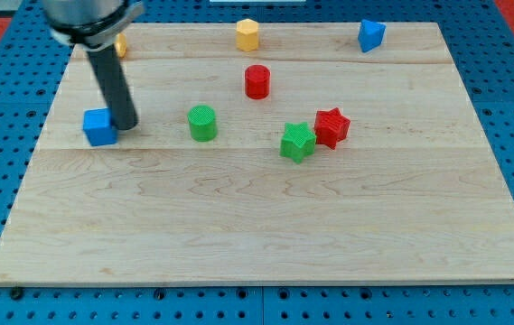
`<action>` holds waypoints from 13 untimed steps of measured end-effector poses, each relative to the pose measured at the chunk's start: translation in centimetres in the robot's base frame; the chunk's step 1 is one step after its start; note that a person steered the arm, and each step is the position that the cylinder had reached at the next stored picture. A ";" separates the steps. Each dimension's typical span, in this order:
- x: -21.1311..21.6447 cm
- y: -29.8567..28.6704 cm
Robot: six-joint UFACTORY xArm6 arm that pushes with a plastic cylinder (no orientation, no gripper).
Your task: Slide red circle to the center right
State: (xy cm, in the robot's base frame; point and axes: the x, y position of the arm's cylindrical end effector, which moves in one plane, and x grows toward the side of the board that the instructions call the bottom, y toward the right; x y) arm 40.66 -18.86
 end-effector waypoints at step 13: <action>-3.6 31.9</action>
State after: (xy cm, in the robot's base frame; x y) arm 37.02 13.04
